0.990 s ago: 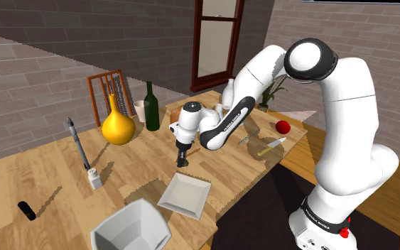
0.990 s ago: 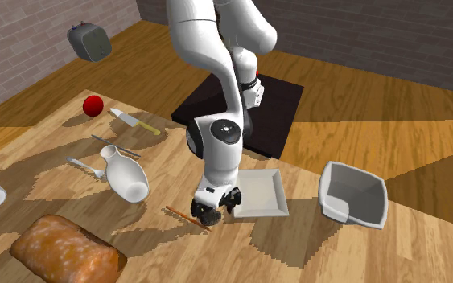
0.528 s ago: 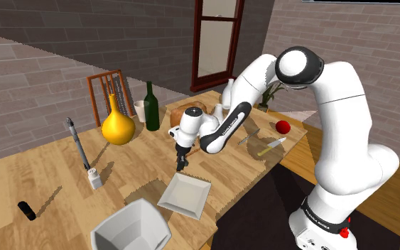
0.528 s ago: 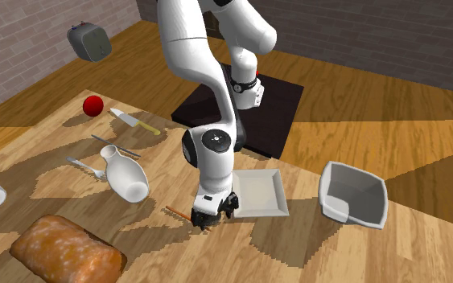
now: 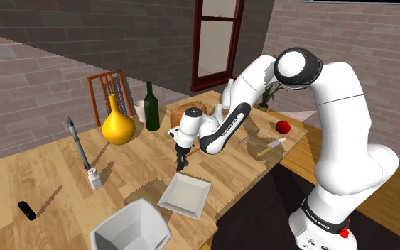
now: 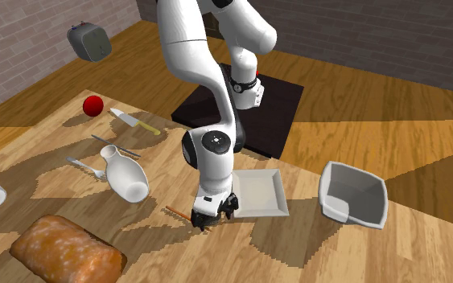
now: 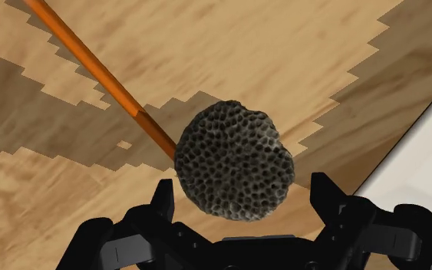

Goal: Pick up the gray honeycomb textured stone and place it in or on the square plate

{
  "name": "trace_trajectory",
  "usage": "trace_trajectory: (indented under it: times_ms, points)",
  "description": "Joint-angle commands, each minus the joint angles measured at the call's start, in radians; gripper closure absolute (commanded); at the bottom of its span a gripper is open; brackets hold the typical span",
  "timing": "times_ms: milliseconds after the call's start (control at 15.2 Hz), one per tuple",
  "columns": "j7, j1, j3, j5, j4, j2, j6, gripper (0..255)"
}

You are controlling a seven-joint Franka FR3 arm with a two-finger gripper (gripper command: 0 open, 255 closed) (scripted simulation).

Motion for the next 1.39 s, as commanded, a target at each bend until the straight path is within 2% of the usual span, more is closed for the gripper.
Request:
trace_trajectory:
  times_ms: [0,594,660,726,924,1056,1320]
  points:
    - [0.000,0.000,0.000,0.000,0.000,0.000,0.000,255]
    - [0.000,0.000,0.000,0.000,0.000,0.000,0.000,255]
    - [0.000,0.001,0.001,0.000,0.001,0.000,0.001,0]
    - [0.000,0.001,0.001,0.000,0.001,0.000,0.001,0]
    - [-0.336,-0.231,0.153,0.048,-0.115,-0.041,0.039,0]
    - [-0.562,-0.396,0.272,0.091,-0.163,-0.035,0.024,0]
    - [-0.522,-0.335,0.209,0.040,-0.127,0.010,0.046,0]
